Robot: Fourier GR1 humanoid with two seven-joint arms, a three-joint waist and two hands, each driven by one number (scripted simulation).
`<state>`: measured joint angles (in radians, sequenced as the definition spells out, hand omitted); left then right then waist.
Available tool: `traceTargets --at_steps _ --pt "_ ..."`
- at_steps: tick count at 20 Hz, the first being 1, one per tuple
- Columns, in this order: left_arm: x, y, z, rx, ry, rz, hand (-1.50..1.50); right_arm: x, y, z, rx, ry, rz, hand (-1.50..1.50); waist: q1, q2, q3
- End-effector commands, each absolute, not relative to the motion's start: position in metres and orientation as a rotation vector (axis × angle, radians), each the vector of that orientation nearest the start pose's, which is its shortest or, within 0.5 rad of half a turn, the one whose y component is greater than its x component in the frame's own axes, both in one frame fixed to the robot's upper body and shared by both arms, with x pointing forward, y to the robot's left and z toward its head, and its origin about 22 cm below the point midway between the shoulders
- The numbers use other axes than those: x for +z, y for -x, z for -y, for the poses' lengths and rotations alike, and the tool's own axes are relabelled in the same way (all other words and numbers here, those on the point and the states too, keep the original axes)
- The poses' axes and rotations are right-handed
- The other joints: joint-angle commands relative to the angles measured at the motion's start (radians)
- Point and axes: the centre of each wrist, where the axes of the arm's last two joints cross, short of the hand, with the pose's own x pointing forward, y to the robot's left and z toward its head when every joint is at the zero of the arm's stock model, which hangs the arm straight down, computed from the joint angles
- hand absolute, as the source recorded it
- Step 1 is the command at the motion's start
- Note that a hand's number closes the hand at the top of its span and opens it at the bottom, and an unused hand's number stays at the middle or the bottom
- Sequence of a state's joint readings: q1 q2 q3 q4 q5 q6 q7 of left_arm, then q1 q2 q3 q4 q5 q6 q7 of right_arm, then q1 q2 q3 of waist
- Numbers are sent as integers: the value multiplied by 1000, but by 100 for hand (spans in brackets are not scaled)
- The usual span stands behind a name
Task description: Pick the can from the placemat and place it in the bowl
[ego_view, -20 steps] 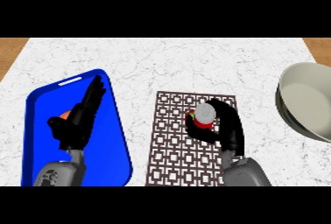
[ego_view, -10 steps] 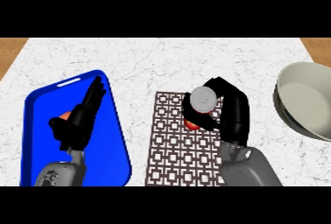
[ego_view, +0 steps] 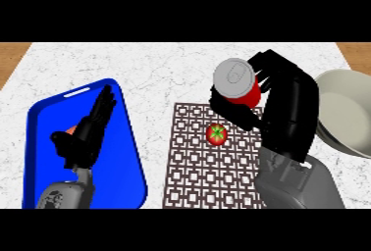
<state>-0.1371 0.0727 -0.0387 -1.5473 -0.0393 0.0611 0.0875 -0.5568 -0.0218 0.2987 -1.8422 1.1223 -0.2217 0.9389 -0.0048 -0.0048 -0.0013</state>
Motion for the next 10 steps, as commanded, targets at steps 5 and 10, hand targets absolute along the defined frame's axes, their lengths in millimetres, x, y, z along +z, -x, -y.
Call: traceTargets --at_steps 5,10 --pt "38 -270 -210 -115 -54 1586 0 263 -296 128 102 1128 1587 150 10 3 1" --pt "25 -271 -222 -104 -88 1602 0 288 -311 158 80 1214 1521 150 9 4 1"
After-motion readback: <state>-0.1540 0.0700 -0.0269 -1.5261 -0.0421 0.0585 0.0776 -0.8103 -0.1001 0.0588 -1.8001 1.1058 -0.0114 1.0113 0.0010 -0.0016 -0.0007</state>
